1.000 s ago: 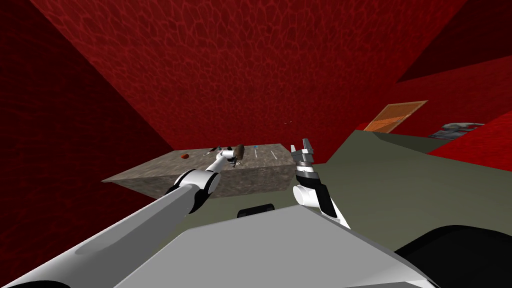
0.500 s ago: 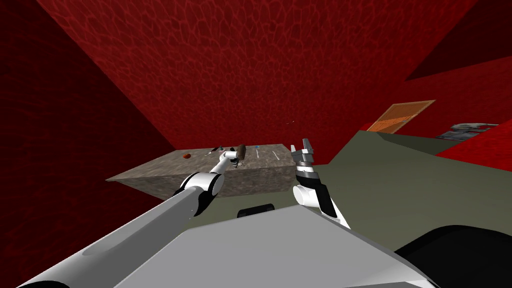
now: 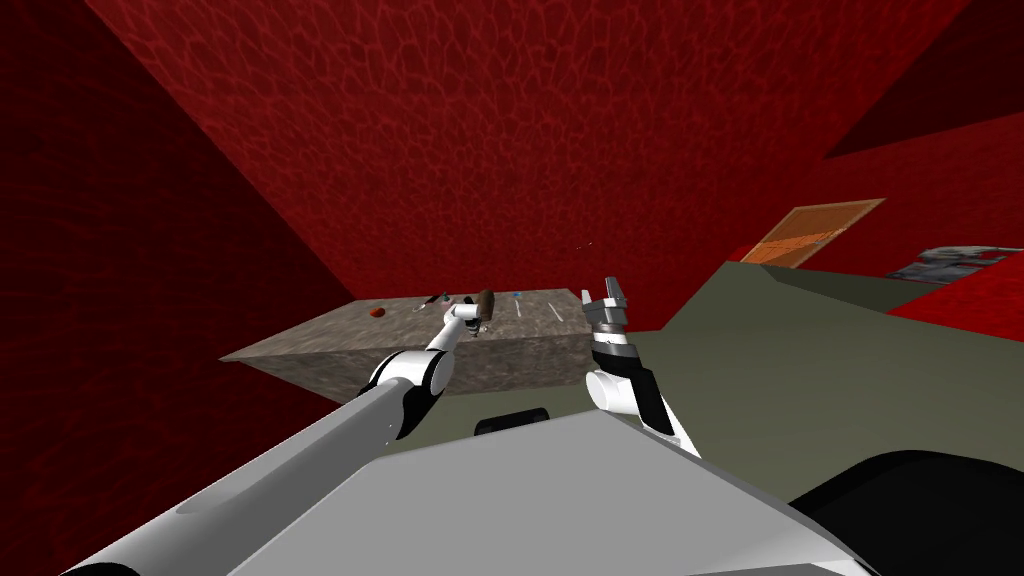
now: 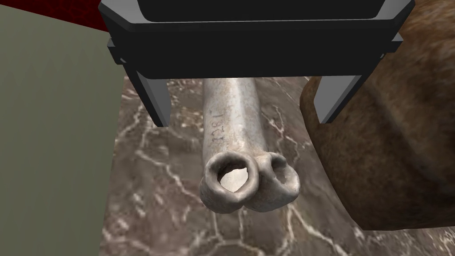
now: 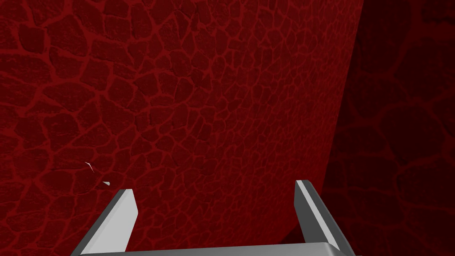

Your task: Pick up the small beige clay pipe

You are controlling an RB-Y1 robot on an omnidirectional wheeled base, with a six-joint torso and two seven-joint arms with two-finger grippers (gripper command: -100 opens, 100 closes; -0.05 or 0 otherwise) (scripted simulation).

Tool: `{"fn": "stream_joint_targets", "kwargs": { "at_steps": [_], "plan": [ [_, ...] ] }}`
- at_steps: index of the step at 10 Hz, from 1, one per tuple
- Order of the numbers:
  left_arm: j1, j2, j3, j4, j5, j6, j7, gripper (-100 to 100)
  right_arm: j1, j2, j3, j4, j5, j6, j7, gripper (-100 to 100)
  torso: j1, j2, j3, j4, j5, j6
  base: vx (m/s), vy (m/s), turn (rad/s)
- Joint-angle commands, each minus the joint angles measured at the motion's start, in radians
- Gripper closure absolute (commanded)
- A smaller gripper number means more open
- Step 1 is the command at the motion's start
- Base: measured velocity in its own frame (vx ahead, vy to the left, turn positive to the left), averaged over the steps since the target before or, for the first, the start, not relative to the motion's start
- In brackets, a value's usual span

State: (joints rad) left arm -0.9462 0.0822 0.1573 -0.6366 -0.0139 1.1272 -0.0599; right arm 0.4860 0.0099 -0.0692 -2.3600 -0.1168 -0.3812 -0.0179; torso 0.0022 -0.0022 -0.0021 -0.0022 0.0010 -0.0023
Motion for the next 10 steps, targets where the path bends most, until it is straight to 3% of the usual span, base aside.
{"fn": "stream_joint_targets", "kwargs": {
  "at_steps": [1,2,6,7,8,10],
  "plan": [
    [0.0,0.0,0.0,0.0,0.0,0.0,0.0,-100,0.0,0.0,0.0,0.0,0.0,0.0,0.0,0,0.0,0.0,0.0,0.0,0.0,0.0,0.005,0.009,-0.003],
    [-0.001,-0.001,0.001,0.002,-0.002,-0.002,0.0,100,0.0,0.0,0.0,0.0,0.0,0.0,0.0,0,0.0,0.0,0.0,0.0,0.0,0.0,0.0,0.0,0.0],
    [-0.001,0.0,0.001,0.002,-0.001,-0.002,0.001,100,0.0,0.0,0.0,0.0,0.0,0.0,0.0,0,-0.001,-0.001,-0.001,-0.001,0.0,0.0,0.0,0.0,0.0],
    [-0.001,0.0,0.001,0.002,-0.001,-0.002,0.0,0,0.0,0.0,0.0,0.0,0.0,0.0,0.0,0,-0.001,-0.001,-0.001,-0.001,0.0,0.0,0.0,0.0,0.0],
    [-0.008,0.019,-0.024,0.019,0.028,-0.009,0.0,100,0.0,0.0,0.0,0.0,0.0,0.0,0.0,0,-0.001,-0.001,-0.001,-0.001,0.0,0.0,-0.018,-0.017,-0.019],
    [-0.026,0.064,-0.082,0.051,0.094,-0.021,-0.003,100,0.0,0.0,0.0,0.0,0.0,0.0,0.0,0,-0.003,0.0,0.0,0.0,-0.001,0.001,-0.03,-0.043,-0.034]
  ]
}}
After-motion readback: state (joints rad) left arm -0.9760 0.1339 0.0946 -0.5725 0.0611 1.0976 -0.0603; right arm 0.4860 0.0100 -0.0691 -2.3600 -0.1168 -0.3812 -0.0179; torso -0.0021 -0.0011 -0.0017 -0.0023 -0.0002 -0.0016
